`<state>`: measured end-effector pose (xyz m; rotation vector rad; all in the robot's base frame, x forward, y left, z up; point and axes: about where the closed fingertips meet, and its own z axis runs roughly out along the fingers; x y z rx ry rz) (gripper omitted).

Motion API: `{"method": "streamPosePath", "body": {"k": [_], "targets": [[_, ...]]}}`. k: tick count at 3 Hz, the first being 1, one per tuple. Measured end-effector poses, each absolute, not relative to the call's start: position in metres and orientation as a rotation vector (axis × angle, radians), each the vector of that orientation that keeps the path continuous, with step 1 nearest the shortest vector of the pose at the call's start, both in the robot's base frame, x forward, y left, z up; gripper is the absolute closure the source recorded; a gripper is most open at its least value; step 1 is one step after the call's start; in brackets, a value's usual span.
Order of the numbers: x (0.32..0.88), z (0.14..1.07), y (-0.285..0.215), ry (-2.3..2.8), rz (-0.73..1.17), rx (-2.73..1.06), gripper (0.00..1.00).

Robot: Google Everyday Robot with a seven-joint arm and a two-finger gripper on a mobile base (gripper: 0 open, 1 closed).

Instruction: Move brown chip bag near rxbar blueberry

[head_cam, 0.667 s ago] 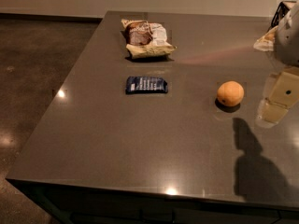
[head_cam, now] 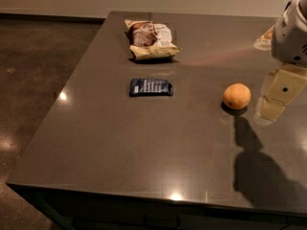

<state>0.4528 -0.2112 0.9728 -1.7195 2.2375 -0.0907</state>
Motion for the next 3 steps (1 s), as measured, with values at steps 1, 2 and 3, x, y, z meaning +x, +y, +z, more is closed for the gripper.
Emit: {"method": "streamPosePath", "body": {"k": [1,2,3], "targets": [[0.490,0.966,-0.204,2.250,-0.069,-1.634,0.00],[0.535,0.962,-0.196,2.258,-0.024,-1.502,0.00],[0.587,0.959,-0.179,2.250,0.026,-1.365,0.00]]}}
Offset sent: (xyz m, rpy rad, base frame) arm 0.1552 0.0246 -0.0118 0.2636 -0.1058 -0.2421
